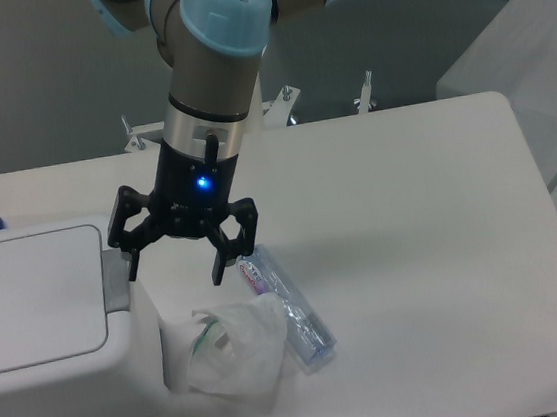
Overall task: Open the trash can
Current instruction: 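Lower the open gripper fingers onto the trash can lid edge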
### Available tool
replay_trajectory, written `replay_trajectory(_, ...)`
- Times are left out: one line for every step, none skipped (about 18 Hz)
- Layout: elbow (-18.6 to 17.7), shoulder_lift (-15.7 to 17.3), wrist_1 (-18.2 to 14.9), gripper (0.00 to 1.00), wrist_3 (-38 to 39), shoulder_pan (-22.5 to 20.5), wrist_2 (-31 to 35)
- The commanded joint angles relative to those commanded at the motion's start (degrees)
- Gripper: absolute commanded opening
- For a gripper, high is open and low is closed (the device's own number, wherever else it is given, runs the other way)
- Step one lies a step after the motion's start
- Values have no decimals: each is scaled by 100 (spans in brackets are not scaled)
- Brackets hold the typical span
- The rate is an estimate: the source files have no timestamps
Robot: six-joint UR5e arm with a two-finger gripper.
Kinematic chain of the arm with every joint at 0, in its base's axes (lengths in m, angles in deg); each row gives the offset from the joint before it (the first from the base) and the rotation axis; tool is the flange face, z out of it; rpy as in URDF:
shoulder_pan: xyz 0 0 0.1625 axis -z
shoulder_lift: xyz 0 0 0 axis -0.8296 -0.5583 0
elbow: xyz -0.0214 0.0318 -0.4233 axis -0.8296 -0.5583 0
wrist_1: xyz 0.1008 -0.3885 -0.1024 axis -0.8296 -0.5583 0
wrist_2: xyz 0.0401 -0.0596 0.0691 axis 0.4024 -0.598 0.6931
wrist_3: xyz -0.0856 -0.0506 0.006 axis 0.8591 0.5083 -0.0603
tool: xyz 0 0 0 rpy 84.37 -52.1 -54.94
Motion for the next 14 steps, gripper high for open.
replay_trajectory(9,-35,0,100,9,0,0)
replay_trajectory(9,-35,0,100,0,0,0)
replay_trajectory(9,-35,0,100,0,0,-9)
replay_trajectory(0,-35,0,100,0,0,-9)
replay_trajectory(0,-44,0,100,0,9,-9)
replay_trajectory(0,-44,0,100,0,9,-9)
replay_trajectory(-9,-35,0,100,0,9,0)
replay_trajectory(-18,-35,0,100,0,9,-9)
replay_trajectory(-26,-35,0,100,0,9,0)
replay_trajectory(-26,-35,9,100,0,9,0)
replay_trajectory(-35,-35,9,100,0,9,0)
replay_trajectory(-53,-35,9,100,0,9,0)
replay_trajectory(-53,-35,9,100,0,18,0)
replay_trajectory(-53,-35,9,100,0,35,0)
